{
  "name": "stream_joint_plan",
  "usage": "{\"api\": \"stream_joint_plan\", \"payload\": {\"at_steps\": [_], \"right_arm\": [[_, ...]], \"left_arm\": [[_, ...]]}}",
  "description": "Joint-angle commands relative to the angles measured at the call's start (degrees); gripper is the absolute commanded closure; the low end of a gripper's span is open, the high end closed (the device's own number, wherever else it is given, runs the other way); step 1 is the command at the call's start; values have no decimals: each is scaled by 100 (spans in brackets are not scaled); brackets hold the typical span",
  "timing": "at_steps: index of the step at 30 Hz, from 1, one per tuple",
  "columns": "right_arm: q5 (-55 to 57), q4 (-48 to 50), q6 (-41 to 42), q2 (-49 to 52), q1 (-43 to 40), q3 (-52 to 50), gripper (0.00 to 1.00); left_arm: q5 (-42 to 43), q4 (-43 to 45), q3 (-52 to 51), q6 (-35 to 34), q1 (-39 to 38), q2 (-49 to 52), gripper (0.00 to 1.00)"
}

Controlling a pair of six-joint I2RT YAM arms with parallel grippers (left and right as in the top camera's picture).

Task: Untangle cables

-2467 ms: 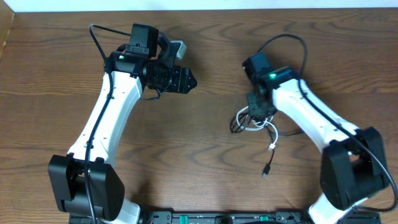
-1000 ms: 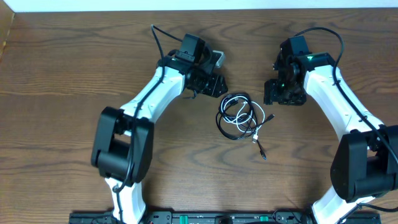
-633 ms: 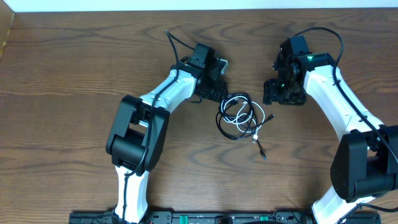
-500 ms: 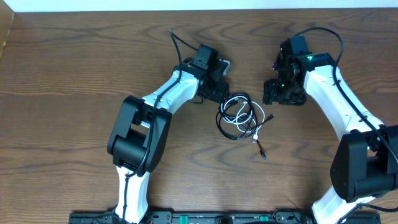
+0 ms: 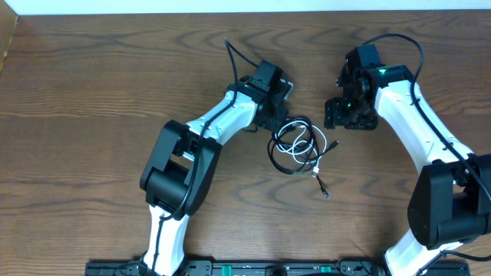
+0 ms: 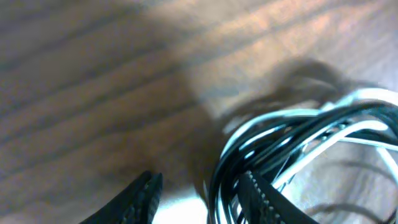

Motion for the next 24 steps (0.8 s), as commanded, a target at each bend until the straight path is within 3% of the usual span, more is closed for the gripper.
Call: {"api": "stream_joint_plan", "payload": {"at_steps": [1, 4, 10, 13, 21, 24], "right_arm": [[-37, -2, -83, -142, -22, 111, 30], [-35, 15, -83, -142, -22, 109, 29], [-35, 9, -83, -142, -22, 111, 29], [-37, 9, -83, -142, -22, 111, 29], [-90, 81, -105, -142, -22, 111, 29], [-938, 223, -501, -142, -22, 111, 30]], "left_arm": [[-219, -348, 48, 74, -282, 184, 61], [-1110, -516, 48, -35, -568, 184, 66], [-1606, -448, 48, -435, -813, 184, 74], [-1606, -411, 48, -623, -822, 184, 92], [-1589, -684, 262, -706, -691, -468, 93], [-1541, -737, 278, -1106, -549, -1279, 93]]}}
